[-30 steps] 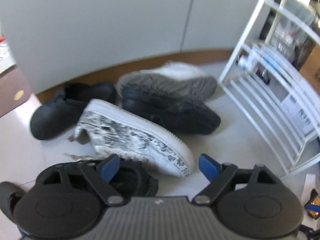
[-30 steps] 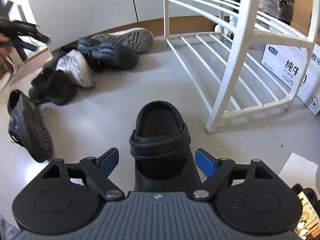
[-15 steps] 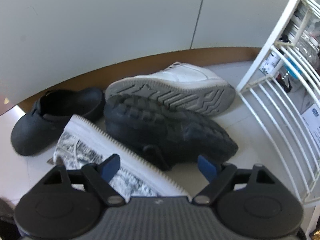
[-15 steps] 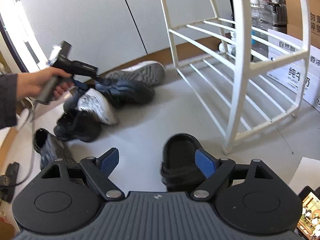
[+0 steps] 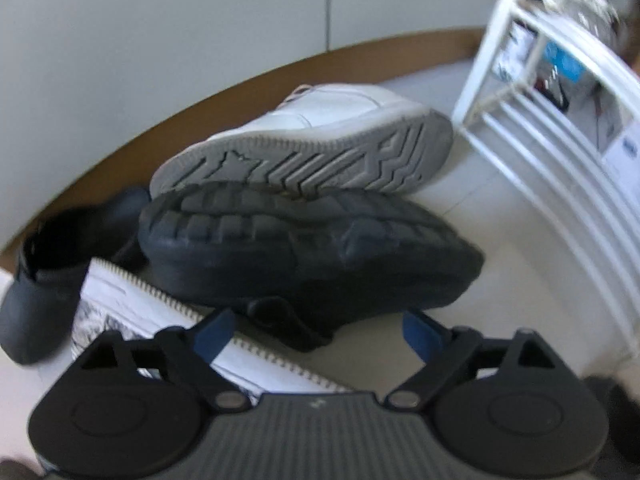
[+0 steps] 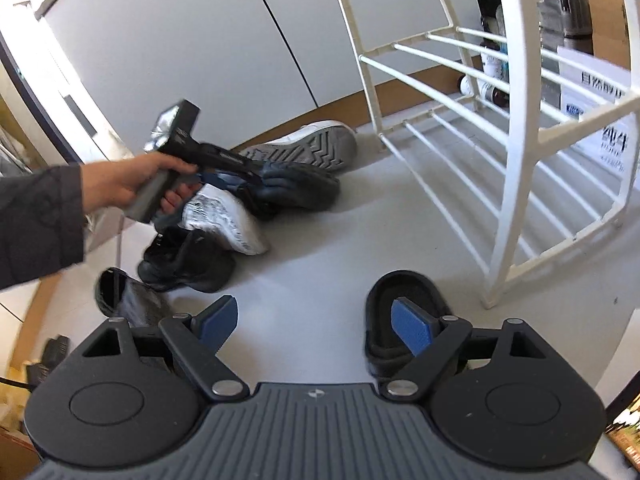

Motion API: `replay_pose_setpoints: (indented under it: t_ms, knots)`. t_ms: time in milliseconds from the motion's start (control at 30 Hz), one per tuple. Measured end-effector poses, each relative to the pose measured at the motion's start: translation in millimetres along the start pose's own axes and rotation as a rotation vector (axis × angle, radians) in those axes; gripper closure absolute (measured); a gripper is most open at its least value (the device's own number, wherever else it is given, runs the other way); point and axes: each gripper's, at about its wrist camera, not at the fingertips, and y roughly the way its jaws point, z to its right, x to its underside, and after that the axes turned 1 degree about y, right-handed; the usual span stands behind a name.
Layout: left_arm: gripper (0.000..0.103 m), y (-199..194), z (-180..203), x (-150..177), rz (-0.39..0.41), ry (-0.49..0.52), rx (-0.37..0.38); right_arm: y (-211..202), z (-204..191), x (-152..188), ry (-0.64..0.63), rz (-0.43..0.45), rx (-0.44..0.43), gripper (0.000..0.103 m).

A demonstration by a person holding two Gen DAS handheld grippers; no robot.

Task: Organize scattered shoes
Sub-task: 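Move the left gripper to the sole-up black clog and close on its strap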

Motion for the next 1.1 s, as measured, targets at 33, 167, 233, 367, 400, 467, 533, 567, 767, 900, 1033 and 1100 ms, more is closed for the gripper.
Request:
replay_pose_setpoints:
  t_ms: [33, 167, 233, 367, 400, 467, 533, 567, 767, 900, 1033, 1100]
  knots:
    - [0.002, 2.6, 1.3, 1.1, 0.006, 0.015, -0.006, 0.5, -0.5, 1.8, -0.007, -0.006, 0.003, 0.015]
    - [0.000, 12.8, 10.5, 3.4, -0.007, 0.095, -0.064, 5.1, 0.6, 5.4, -0.020, -0.033, 0.020, 0.015]
    - [0.000, 22.7, 18.0, 6.1, -0.047, 0.162, -0.092, 7.3, 1.5, 7.2, -0.025, -0.046, 0.028, 0.015]
    - [0.013, 37.3, 7.1, 11.9, -0.066, 0.104, -0.105, 10.4, 1.6, 9.4, -0.029, -0.057, 0.038, 0.015]
    - [0.013, 36.3, -1.7, 13.5, -0.027, 0.042, -0.094, 10.4, 1.8, 10.1, -0.033, -0.057, 0.040, 0.015]
    - [0.012, 32.7, -9.2, 16.2, 0.030, 0.000, -0.061, 10.2, 2.6, 11.3, -0.042, -0.058, 0.049, 0.015]
    - [0.011, 30.7, -8.9, 18.5, 0.063, 0.005, -0.051, 10.3, 4.5, 12.4, -0.050, -0.063, 0.063, 0.015]
    - [0.010, 30.2, -8.3, 19.2, 0.073, 0.007, -0.049, 11.0, 6.0, 12.9, -0.048, -0.067, 0.068, 0.015]
    - [0.013, 30.8, -0.9, 19.8, 0.120, -0.059, -0.023, 17.3, 8.9, 15.1, -0.038, -0.079, 0.079, 0.015]
    - [0.021, 37.9, 14.2, 21.2, 0.107, -0.067, -0.009, 20.2, 9.9, 17.9, -0.038, -0.084, 0.076, 0.015]
    - [0.068, 31.7, 10.5, 17.8, 0.124, -0.132, 0.090, 18.7, 17.8, 21.9, 0.013, -0.084, 0.087, 0.015]
    - [0.073, 22.5, 11.6, 15.7, 0.141, -0.115, 0.099, 17.1, 19.3, 22.9, 0.024, -0.080, 0.092, 0.015]
